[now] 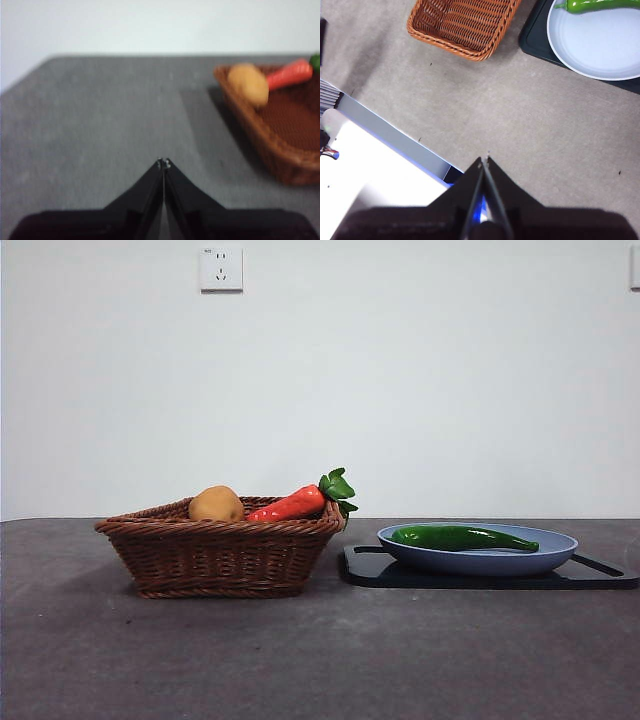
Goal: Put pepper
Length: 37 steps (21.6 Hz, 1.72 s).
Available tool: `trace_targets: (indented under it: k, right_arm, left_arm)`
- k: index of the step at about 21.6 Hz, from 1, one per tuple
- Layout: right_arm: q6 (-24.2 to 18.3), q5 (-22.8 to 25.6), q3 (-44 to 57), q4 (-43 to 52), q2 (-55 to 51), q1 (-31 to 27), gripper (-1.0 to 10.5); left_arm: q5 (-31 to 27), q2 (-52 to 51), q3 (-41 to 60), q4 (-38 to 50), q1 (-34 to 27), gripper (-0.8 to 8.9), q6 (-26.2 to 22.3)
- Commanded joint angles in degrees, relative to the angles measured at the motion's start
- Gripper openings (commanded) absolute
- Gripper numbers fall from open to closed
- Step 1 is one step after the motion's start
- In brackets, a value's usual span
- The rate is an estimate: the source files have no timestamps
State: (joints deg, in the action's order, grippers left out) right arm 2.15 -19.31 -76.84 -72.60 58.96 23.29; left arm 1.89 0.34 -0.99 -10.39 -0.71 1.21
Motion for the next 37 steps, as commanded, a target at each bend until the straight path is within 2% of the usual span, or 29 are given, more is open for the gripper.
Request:
trace_targets:
  k: [1, 15, 16, 18, 20, 23, 27, 29, 37]
  right_arm:
    - [0.3, 0.2, -1.0, 0.3, 0.4, 0.3, 0.1]
    - [0.3, 0.2, -1.0, 0.4, 0.4, 0.4, 0.1]
    - [-1.2, 0.3, -1.0, 0.9, 0.2, 0.2, 0.1]
    - [-2.5, 2.1, -0.8, 5.8, -2.7, -3.1, 0.1]
    - [-2.4, 1.1, 1.4, 14.9, -7.1, -7.1, 0.1]
    - [0.7, 1.3, 10.7, 28.2, -16.9, -13.1, 0.1]
    - [-0.1, 2.1, 30.2, 45.7, -31.6, -19.9, 0.1]
    - [0.0, 4.2, 39.0, 53.0, -37.8, -21.2, 0.1]
    - [3.0, 10.4, 59.8, 64.7, -50.8, -22.1, 0.1]
  left_arm:
    - [-0.1, -0.3, 0.6, 1.5, -0.2, 0.08, 0.5]
    - [-0.1, -0.3, 0.6, 2.6, -0.2, 0.08, 0.5]
    - [-0.1, -0.3, 0.6, 2.6, -0.2, 0.08, 0.5]
    - [-0.1, -0.3, 0.6, 2.6, -0.2, 0.08, 0.5]
    - [-0.1, -0.3, 0.6, 2.6, -0.2, 0.08, 0.5]
    - [-0.1, -0.3, 0.6, 2.6, -0.2, 0.08, 0.5]
    - [-0.1, -0.3, 0.6, 2.6, -0.2, 0.08, 0.5]
    - [-0.1, -0.3, 0.6, 2.6, -0.2, 0.08, 0.5]
    - [-0.1, -0.3, 0.6, 2.6, -0.2, 0.08, 0.5]
